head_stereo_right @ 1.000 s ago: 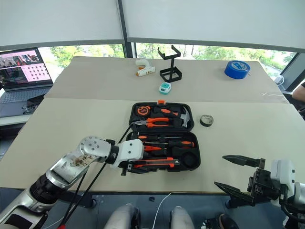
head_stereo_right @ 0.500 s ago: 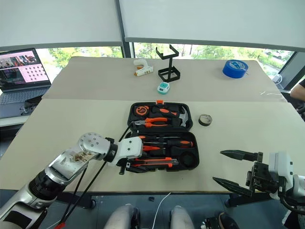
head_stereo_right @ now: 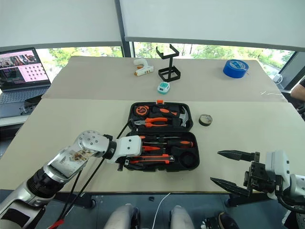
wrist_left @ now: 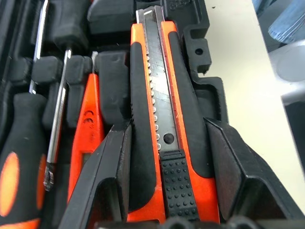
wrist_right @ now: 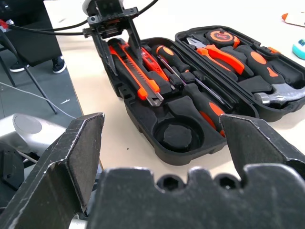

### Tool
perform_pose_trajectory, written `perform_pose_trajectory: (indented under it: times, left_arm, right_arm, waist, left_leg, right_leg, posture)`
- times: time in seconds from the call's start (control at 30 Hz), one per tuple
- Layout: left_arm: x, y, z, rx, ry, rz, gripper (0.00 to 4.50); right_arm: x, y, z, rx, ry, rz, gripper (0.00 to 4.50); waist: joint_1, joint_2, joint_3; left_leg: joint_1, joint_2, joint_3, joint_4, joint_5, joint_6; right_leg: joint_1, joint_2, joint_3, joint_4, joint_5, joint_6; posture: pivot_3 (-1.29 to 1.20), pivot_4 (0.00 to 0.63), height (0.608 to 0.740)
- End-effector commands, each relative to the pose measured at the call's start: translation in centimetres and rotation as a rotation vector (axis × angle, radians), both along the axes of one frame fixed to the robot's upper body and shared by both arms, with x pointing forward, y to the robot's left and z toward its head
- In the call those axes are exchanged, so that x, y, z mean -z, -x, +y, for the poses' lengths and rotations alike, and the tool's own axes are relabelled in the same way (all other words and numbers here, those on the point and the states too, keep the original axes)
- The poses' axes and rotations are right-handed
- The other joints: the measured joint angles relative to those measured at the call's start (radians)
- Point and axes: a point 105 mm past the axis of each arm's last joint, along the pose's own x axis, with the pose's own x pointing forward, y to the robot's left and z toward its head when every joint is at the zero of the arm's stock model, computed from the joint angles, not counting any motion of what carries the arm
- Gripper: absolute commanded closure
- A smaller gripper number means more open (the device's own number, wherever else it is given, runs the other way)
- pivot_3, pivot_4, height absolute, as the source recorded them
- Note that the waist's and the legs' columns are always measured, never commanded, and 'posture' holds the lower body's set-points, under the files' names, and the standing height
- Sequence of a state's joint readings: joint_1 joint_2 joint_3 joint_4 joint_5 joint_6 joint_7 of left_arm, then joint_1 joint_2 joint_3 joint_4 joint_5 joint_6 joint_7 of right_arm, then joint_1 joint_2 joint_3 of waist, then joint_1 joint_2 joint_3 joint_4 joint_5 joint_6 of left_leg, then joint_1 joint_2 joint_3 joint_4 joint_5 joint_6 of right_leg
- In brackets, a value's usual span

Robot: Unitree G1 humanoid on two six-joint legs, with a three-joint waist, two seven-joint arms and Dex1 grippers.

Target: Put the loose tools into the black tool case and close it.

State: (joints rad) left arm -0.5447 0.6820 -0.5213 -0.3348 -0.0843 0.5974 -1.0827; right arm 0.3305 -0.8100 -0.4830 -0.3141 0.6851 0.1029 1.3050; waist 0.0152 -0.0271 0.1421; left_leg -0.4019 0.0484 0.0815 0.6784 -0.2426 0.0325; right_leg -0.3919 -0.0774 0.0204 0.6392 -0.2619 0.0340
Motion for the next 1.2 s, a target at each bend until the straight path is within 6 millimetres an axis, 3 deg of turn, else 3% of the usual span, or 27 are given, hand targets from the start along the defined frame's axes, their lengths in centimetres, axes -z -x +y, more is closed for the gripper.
perform_pose_trajectory:
  times: [0.03, 0.27, 0.3, 0.47, 0.6, 0.7, 0.73, 0.9, 0.93, 0.97, 1.1, 1.2]
  left_arm:
    - [-0.2, -0.1, -0.9, 0.015, 0.016, -0.008, 2.71]
    - [0.7, 1.1, -0.6, 0.050, -0.009, 0.072, 2.71]
    - [0.8, 1.3, -0.6, 0.056, -0.011, 0.083, 1.71]
    - [-0.6, 0.9, -1.0, 0.076, 0.078, 0.049, 0.11]
    - [-4.5, 0.3, -1.7, 0.110, 0.314, 0.028, 0.05]
    - [-5.3, -0.5, -0.9, 0.106, 0.353, -0.006, 0.05]
    - [-5.1, -0.7, -0.6, 0.099, 0.347, -0.009, 0.57]
    - [-3.4, -0.6, -0.4, 0.105, 0.343, -0.018, 2.26]
    - [-2.9, -0.6, -0.4, 0.099, 0.345, -0.024, 2.81]
    - [-2.3, -0.5, -0.3, 0.094, 0.336, -0.020, 2.93]
    - [-0.4, 0.4, -0.6, 0.085, 0.338, 0.004, 4.41]
    - [0.8, 0.4, -1.1, 0.055, 0.332, 0.003, 4.47]
  right_arm:
    - [-1.0, 0.0, 0.2, -0.009, -0.001, -0.029, 0.00]
    - [-1.0, 0.1, 0.1, -0.004, 0.004, -0.025, 0.00]
    - [-1.0, 0.1, 0.2, -0.004, 0.004, -0.025, 0.00]
    - [-0.9, -0.4, 0.2, 0.003, -0.001, -0.036, 0.00]
    - [-0.6, -0.9, 0.2, 0.005, -0.006, -0.041, 0.00]
    - [-0.4, -1.2, 0.4, 0.005, -0.014, -0.046, 0.00]
    - [-0.3, -1.3, 0.4, 0.004, -0.016, -0.048, 0.00]
    - [-0.2, -1.7, 0.7, 0.010, -0.028, -0.066, 0.00]
    - [-0.2, -1.8, 0.7, 0.015, -0.033, -0.076, 0.00]
    - [-0.3, -1.9, 0.7, 0.027, -0.039, -0.088, 0.00]
    - [-0.6, -2.0, 0.6, 0.106, -0.075, -0.130, 0.00]
    - [-0.1, -1.5, 1.1, 0.105, -0.078, -0.119, 0.00]
  waist:
    - [0.000, 0.000, 0.000]
    - [-0.001, 0.000, 0.000]
    - [-0.001, 0.000, 0.000]
    - [-0.003, 0.000, 0.000]
    - [-0.002, 0.000, 0.000]
    - [-0.003, 0.000, 0.000]
    - [-0.003, 0.000, 0.000]
    - [-0.003, 0.000, 0.000]
    - [-0.003, 0.000, 0.000]
    - [-0.003, 0.000, 0.000]
    - [-0.002, 0.000, 0.000]
    - [0.004, 0.000, 0.000]
  left_leg:
    - [0.000, 0.000, 0.000, 0.000, 0.000, 0.000]
    - [0.000, 0.000, 0.000, 0.000, 0.000, 0.000]
    - [0.000, 0.000, 0.000, 0.000, 0.000, 0.000]
    - [0.000, 0.000, 0.000, -0.001, 0.000, 0.000]
    - [-0.001, 0.000, 0.000, -0.001, 0.000, 0.001]
    - [-0.002, 0.000, -0.001, 0.000, 0.000, 0.001]
    - [-0.002, 0.000, -0.001, 0.000, 0.000, 0.001]
    - [-0.002, 0.000, -0.001, 0.000, 0.000, 0.001]
    - [-0.002, 0.000, -0.001, 0.000, 0.000, 0.001]
    - [-0.002, 0.000, -0.001, 0.000, 0.000, 0.001]
    - [-0.002, 0.000, -0.001, 0.000, 0.000, 0.001]
    - [-0.002, 0.000, -0.001, 0.000, 0.000, 0.000]
  right_leg:
    - [0.000, 0.000, 0.000, 0.000, 0.000, 0.000]
    - [0.000, 0.000, 0.000, 0.000, 0.000, 0.000]
    - [0.000, 0.000, 0.000, 0.000, 0.000, 0.000]
    - [0.000, 0.000, 0.000, 0.000, -0.001, 0.000]
    - [-0.001, 0.000, 0.000, -0.001, -0.001, 0.000]
    - [-0.001, 0.000, -0.001, 0.000, -0.001, 0.000]
    - [-0.001, 0.000, -0.001, 0.000, -0.001, 0.000]
    - [-0.001, 0.000, -0.001, 0.000, -0.001, 0.000]
    - [-0.001, 0.000, -0.001, 0.000, -0.001, 0.000]
    - [-0.001, 0.000, -0.001, 0.000, -0.001, 0.000]
    - [-0.002, 0.000, -0.001, 0.000, -0.001, 0.000]
    - [-0.002, 0.000, -0.001, 0.000, -0.001, 0.000]
  posture:
    - [0.00, 0.150, 0.740]
    - [0.00, 0.150, 0.740]
    - [0.00, 0.150, 0.740]
    - [0.00, 0.150, 0.740]
    - [0.00, 0.150, 0.740]
    - [0.00, 0.150, 0.740]
    - [0.00, 0.150, 0.740]
    - [0.00, 0.150, 0.740]
    - [0.00, 0.150, 0.740]
    - [0.00, 0.150, 0.740]
    - [0.00, 0.150, 0.740]
    - [0.00, 0.150, 0.740]
